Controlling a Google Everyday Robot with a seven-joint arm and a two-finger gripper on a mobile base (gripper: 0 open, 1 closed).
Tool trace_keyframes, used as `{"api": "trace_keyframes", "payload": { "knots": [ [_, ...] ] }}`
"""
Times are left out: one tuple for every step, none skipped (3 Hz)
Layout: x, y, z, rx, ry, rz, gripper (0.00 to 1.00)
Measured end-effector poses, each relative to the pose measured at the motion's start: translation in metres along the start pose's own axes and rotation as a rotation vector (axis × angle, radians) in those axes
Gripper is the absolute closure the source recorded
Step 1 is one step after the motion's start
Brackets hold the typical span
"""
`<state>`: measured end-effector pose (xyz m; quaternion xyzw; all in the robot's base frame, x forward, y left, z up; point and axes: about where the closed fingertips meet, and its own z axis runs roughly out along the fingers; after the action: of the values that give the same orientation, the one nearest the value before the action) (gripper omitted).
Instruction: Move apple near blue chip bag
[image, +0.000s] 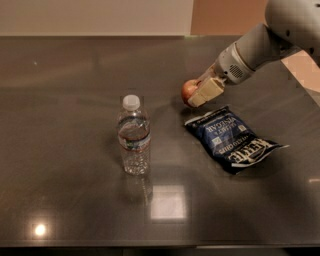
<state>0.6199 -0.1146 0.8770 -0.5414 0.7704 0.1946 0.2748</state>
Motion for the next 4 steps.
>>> {"api": "trace_keyframes", "payload": {
  "knots": [
    [0.013, 0.011, 0.001, -0.017, -0.014, 0.004, 0.59],
    [0.023, 0.018, 0.002, -0.028, -0.020, 0.007, 0.36],
    [0.031, 0.021, 0.005, -0.034, -0.021, 0.007, 0.13],
    [0.036, 0.023, 0.008, -0.035, -0.019, 0.008, 0.00]
  ]
}}
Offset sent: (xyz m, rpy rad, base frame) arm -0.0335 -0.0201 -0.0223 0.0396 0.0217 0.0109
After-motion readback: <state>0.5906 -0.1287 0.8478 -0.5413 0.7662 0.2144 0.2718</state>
